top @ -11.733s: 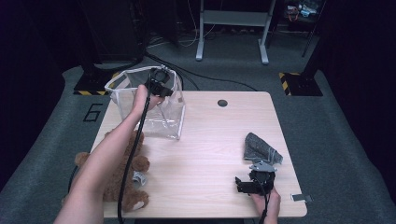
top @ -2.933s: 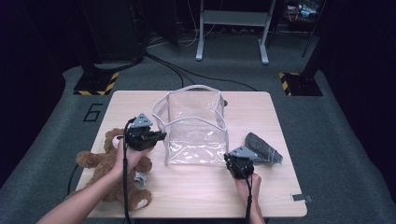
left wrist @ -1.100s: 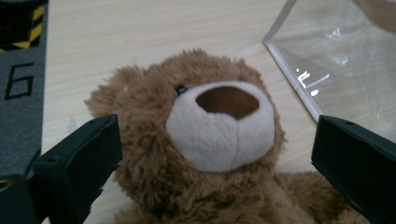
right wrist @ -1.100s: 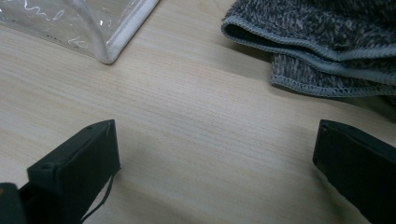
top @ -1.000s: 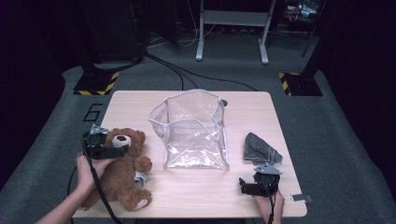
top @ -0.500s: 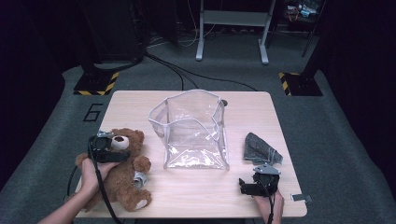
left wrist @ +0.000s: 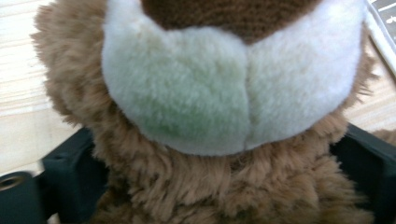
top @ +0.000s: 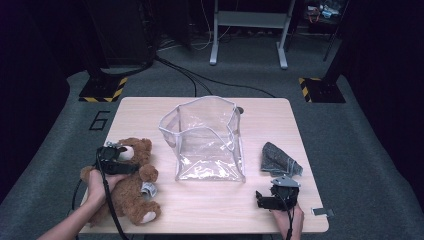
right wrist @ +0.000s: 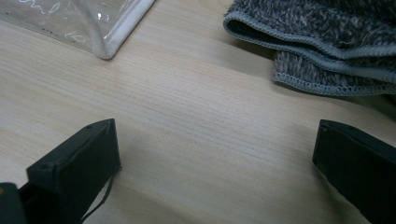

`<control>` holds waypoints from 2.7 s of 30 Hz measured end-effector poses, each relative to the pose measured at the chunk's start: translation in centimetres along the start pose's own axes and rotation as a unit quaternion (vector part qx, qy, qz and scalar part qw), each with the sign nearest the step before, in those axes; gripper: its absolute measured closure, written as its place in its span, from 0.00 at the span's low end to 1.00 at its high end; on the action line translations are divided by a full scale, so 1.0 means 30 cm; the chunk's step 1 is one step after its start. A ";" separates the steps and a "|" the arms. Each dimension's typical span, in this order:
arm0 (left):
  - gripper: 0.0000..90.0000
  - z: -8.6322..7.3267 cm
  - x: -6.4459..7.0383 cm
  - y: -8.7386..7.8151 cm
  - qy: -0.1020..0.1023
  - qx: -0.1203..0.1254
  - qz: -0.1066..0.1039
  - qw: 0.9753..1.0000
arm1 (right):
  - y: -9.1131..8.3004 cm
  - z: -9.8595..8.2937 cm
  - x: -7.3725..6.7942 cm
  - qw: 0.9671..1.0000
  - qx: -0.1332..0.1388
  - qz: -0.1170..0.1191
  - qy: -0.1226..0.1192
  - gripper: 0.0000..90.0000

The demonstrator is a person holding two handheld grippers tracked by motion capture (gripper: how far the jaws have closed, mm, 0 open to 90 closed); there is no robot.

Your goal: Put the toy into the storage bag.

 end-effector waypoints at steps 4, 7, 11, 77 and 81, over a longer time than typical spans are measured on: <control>0.26 0.006 0.014 0.004 0.021 0.003 -0.006 1.000 | 0.000 0.000 0.001 1.000 0.000 0.001 -0.001 0.00; 0.37 0.007 0.014 0.002 0.036 0.004 -0.014 0.999 | 0.001 0.000 0.001 1.000 0.001 0.001 -0.001 0.00; 0.47 0.012 0.014 -0.006 0.046 0.007 -0.019 0.999 | 0.001 0.000 0.001 1.000 0.001 0.002 0.000 0.00; 0.56 0.507 -0.030 -0.188 0.062 0.260 0.070 0.961 | 0.001 -0.001 0.008 1.000 0.004 0.005 0.011 0.03; 0.56 0.538 -0.037 -0.198 0.063 0.269 0.082 0.958 | 0.000 -0.001 0.003 1.000 0.001 0.003 0.019 0.04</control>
Point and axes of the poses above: each handheld gripper's, and its own axes: y roughly forward along the jaws, z roughly out of its top, x roughly to its right, the point moved 4 cm from there along y, roughly forward along the jaws, and after that the axes turned 10 degrees about x, right-handed, at the moved point
